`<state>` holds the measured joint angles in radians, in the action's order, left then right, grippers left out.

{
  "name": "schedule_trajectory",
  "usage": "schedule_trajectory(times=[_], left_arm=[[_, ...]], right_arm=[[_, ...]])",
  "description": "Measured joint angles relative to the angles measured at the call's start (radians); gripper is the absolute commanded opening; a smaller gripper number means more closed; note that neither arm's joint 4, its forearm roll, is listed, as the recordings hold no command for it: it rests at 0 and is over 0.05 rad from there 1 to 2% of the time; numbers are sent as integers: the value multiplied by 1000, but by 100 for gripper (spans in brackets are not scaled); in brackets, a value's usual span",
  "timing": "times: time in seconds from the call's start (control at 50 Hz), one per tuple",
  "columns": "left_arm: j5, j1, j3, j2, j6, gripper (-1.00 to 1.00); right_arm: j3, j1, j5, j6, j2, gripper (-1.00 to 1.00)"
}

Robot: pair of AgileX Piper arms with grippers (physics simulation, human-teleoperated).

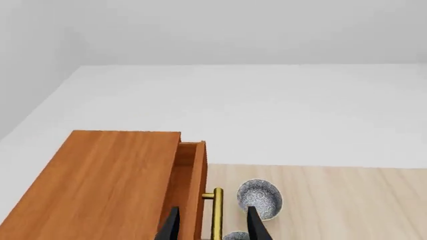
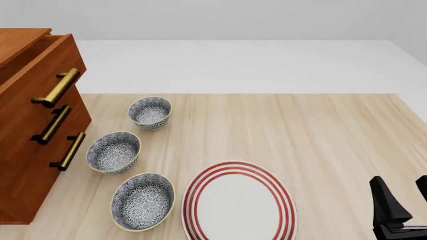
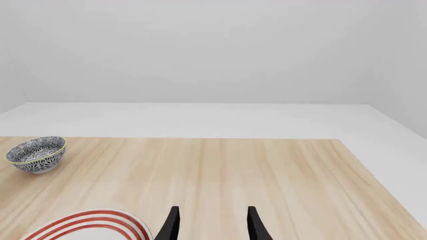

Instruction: Open the top drawer of the cabinet.

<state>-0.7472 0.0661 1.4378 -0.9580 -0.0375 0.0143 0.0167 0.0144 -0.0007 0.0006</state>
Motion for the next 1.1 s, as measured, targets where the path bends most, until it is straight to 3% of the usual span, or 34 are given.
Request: schedule_trajectory(times=[0.42,1.1], left_arm=[[-81,-7,48,-100,157,100],[-95,6,56,-202,232,100]], right_arm=[[0,0,0,0,0,100],[0,0,0,0,0,100]])
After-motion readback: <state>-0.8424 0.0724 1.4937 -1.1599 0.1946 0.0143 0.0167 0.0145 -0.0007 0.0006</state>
